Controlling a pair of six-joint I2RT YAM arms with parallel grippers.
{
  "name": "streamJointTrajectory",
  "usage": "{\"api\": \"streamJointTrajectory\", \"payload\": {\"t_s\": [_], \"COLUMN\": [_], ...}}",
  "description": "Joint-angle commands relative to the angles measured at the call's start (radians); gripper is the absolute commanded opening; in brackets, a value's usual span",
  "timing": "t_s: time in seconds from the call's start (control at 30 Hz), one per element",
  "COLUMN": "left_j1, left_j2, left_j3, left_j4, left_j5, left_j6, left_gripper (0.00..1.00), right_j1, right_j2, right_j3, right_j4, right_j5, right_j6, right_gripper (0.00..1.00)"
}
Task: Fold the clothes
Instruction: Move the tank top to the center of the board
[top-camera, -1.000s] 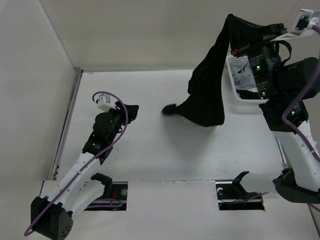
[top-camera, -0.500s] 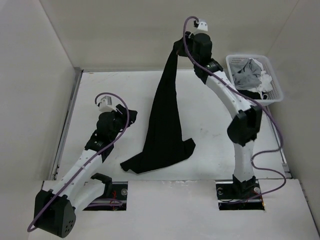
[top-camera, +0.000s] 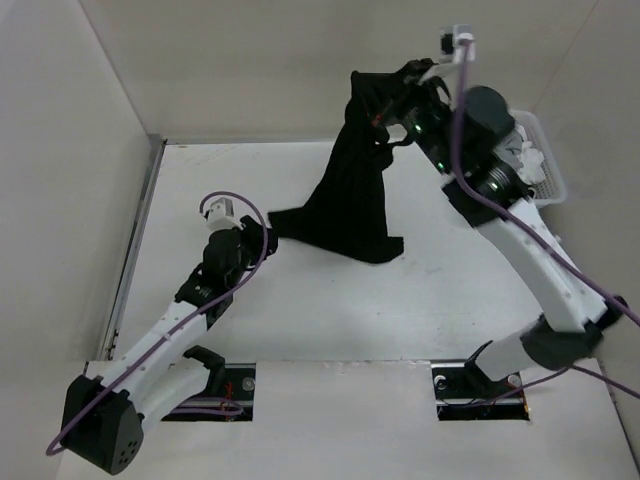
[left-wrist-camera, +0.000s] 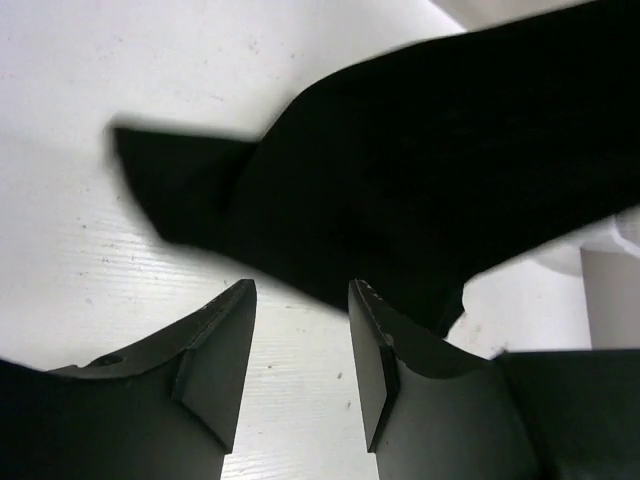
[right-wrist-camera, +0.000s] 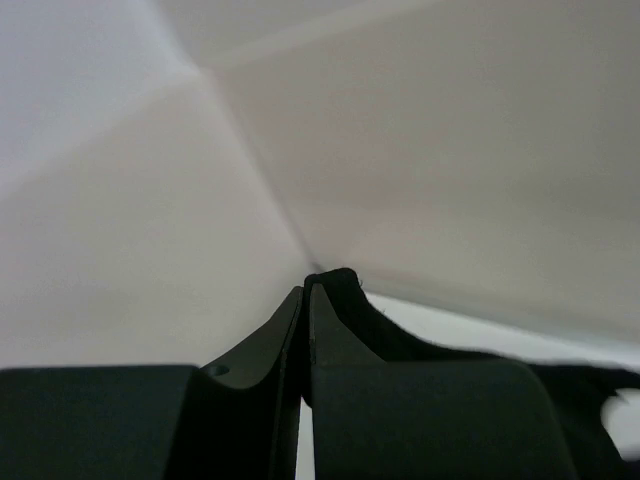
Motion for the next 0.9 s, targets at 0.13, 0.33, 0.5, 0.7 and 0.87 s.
{"api": "streamJointTrajectory", "payload": {"t_s": [0.13,0.33,0.5,0.7,0.87], "left_j1": [-0.043,-0.063,-0.084,-0.109,-0.099], "left_j2": [-0.197,-0.259,-0.256,-0.222,-0.158], "left_j3": [0.088,0.148,0.165,0.120,0.109], "left_j4": [-0.063,-0.105,-0.105,-0.100,-0.094], "left_j5": [-0.121,-0.177,-0.197,-0.240,-0.234], "left_j6": [0.010,0.025,0.030,0.031,0.031], "left_gripper": [0.40,0.40,0.40,0.40,0.40], "right_j1": [0.326,0.532,0.563,0.275,0.025], "right_j2": [-0.241,-0.220,-0.159,-0.145,0.098], "right_j3": [0.078,0.288,0.388,0.094,0.082], "right_j4": [0.010,-0.057,-0.094,0.070,0.116], "right_j5": [0.171,0.234,0.238,0.075,-0.087], "right_j6": [-0.277,-0.414,-0.446,-0.269,-0.071], "right_gripper": [0.01,0.01,0.01,0.01,0.03]}}
